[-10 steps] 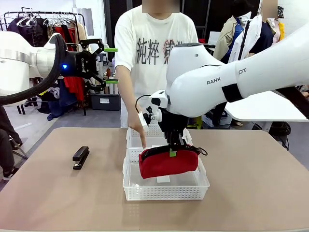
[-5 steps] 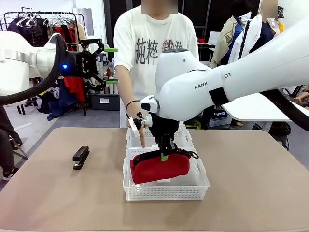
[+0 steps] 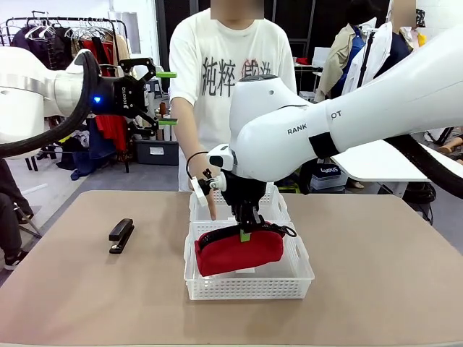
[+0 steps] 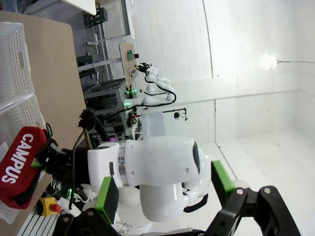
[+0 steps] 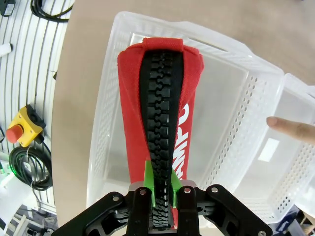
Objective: Distribute items into two baskets.
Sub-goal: Place the picked Pencil pouch into the Organizing basket as instructed by the person.
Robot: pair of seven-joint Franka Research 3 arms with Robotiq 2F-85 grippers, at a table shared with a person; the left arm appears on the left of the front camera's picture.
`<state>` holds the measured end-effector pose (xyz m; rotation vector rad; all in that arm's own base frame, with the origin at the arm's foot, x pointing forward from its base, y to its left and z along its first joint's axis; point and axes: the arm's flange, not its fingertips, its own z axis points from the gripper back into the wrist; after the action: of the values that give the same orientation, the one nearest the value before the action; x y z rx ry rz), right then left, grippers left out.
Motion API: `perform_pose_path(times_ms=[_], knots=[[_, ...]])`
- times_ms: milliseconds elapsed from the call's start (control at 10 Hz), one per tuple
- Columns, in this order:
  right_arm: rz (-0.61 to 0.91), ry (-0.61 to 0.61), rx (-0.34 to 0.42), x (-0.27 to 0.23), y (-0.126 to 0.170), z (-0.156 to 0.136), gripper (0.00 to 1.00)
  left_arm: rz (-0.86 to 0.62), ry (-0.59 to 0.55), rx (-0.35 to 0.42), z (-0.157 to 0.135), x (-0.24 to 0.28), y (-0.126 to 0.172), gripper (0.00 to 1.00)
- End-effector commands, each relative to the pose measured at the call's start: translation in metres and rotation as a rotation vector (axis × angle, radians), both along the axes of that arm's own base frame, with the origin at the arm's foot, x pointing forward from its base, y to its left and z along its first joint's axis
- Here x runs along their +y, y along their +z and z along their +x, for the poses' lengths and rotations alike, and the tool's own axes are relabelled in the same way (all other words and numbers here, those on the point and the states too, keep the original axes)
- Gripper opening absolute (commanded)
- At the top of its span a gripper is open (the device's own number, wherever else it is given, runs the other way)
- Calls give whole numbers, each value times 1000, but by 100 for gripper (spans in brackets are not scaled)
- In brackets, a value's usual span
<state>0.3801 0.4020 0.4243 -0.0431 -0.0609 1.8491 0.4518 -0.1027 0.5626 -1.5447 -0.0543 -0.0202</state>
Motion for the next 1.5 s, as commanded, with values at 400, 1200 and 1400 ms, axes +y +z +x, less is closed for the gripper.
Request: perform_pose_path(times_ms=[400,1200,1400], knots=[[30,-9,-8,2,-23,19,0,-2,1,-4,0,0,2,100],[8,-26,-7,1,-31,23,100,-2,1,-4,0,0,2,100],[17,-25,2,-4,-25,22,100,-2,1,-4,0,0,2,100]])
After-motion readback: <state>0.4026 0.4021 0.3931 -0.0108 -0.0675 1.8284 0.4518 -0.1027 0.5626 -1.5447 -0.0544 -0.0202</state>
